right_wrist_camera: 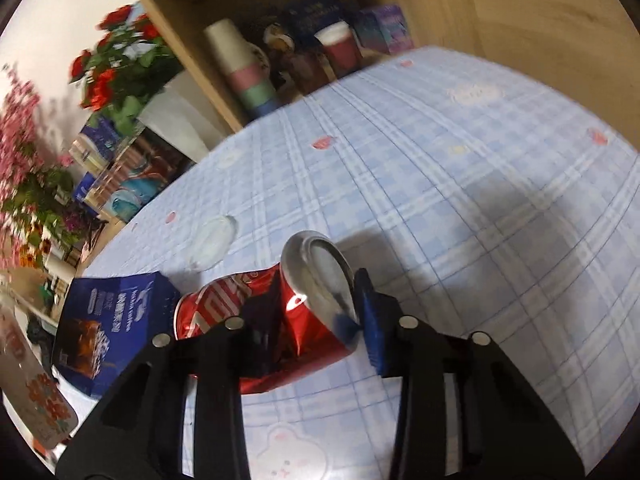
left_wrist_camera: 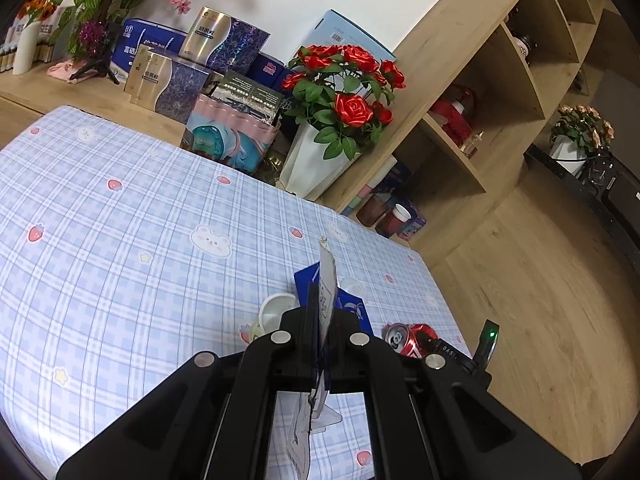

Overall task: Collect trash
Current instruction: 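Carry the red can over the bin and open the right tool while the left tool holds the pouch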

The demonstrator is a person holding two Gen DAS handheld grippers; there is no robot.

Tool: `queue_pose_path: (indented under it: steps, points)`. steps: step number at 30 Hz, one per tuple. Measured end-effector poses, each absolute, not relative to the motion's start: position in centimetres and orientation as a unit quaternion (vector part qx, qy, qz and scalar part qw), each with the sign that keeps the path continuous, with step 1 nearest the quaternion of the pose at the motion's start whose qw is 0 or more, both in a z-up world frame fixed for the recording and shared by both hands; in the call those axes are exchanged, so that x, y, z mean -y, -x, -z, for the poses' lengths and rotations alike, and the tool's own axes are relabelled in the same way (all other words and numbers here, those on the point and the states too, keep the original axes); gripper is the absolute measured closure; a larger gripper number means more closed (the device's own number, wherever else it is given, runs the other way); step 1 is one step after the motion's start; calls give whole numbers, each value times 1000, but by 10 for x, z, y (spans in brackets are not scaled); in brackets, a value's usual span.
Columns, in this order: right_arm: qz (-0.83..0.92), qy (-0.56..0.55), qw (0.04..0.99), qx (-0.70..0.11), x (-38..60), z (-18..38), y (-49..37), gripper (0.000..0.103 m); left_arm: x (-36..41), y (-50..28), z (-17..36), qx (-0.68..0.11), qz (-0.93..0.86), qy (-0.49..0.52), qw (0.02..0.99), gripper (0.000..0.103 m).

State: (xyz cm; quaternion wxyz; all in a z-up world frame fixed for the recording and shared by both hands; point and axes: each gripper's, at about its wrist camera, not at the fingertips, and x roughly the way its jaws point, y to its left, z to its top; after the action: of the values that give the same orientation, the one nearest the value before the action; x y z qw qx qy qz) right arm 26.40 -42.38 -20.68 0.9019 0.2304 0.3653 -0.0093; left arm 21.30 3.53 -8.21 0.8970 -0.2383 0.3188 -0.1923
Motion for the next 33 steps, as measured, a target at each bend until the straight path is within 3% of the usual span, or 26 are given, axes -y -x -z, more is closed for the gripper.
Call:
queue_pose_path:
  steps: [17, 33]
  points:
    - [-118, -97, 949, -275, 326, 103, -172, 67, -33, -138, 59, -306, 200, 231, 902, 101]
    - [-207, -32, 929, -305, 256, 107, -68, 67, -51, -53, 72, -311, 193, 260, 893, 101]
